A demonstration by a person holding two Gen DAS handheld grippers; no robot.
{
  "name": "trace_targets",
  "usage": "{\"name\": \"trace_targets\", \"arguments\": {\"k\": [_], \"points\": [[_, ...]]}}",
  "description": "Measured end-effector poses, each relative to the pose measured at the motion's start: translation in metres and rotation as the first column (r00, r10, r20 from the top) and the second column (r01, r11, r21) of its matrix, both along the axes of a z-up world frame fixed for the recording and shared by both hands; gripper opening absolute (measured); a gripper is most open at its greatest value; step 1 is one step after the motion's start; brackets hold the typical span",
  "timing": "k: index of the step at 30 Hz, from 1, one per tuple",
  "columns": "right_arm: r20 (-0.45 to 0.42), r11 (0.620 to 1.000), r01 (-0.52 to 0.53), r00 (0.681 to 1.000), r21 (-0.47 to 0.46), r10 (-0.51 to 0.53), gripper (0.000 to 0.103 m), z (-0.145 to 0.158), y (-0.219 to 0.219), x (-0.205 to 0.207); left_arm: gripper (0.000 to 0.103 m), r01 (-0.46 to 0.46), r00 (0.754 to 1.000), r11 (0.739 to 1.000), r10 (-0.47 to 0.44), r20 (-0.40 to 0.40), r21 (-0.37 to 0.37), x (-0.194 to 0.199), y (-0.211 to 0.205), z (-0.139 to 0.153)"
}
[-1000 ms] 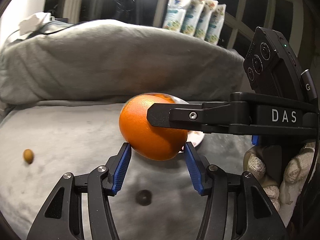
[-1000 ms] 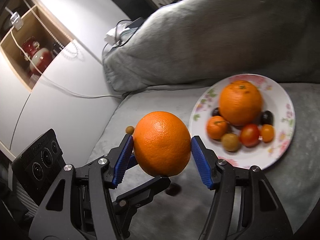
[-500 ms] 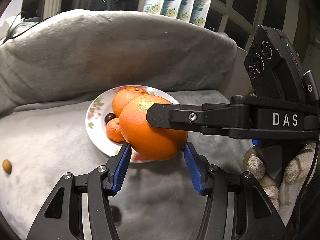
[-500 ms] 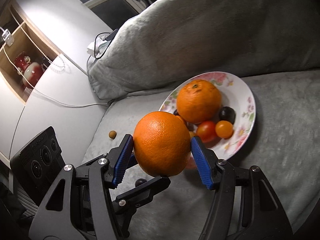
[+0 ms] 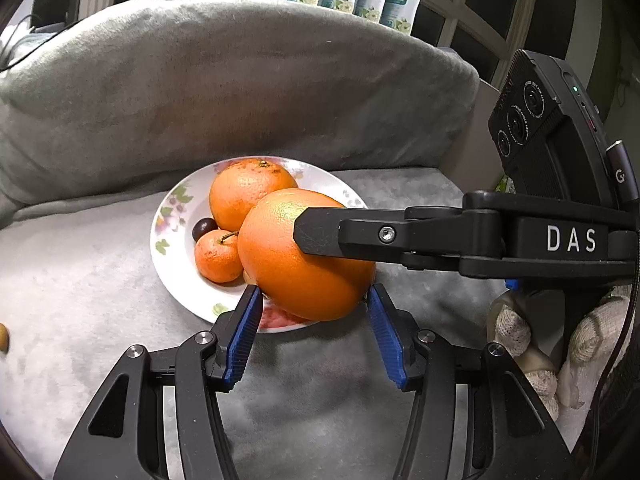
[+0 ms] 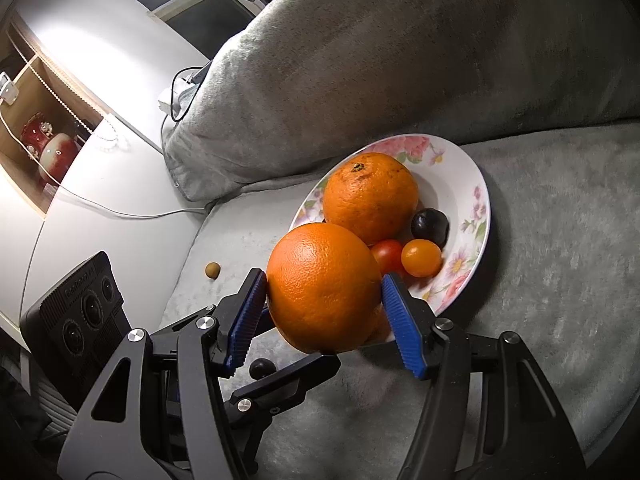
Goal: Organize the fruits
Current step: 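Carry the large orange over the floral plate with the right tool, then lower the large orange onto the plate and open the right tool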
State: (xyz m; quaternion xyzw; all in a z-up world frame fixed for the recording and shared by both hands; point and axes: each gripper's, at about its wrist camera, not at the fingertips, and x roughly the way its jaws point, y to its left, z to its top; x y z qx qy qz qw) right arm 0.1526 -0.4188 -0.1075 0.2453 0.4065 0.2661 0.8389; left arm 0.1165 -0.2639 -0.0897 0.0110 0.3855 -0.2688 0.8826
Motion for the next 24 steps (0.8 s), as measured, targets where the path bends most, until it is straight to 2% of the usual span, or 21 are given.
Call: {"name": "trace_targets", "arguments": {"k": [14, 21, 23, 24], "points": [[0.003, 1.0, 0.001, 1.0, -0.012, -0.001, 0.063, 0.001, 0.002, 0.0, 0.054, 0.009, 1.0, 1.0, -0.009, -0.005, 0.003, 0.001, -0.001, 0.001], [0.041, 0.999, 0.038, 0.998, -0.019, -0.037, 0.064, 0.012, -0.002, 0.001, 0.054, 0.021, 1.0, 1.0, -0.021, 0.013, 0.019, -0.005, -0.003, 0.005], [0.047, 0.998, 0.051, 0.998, -0.029, -0.05, 0.069, 0.014, -0.004, 0.0, 0.068, 0.021, 1.0, 1.0, -0.021, 0.019, 0.021, -0.007, -0.003, 0.007], [0.049, 0.998, 0.057, 0.997, -0.03, -0.056, 0.074, 0.015, -0.005, 0.0, 0.071, 0.025, 0.999, 1.0, -0.026, 0.026, 0.019, -0.008, -0.003, 0.009]]}}
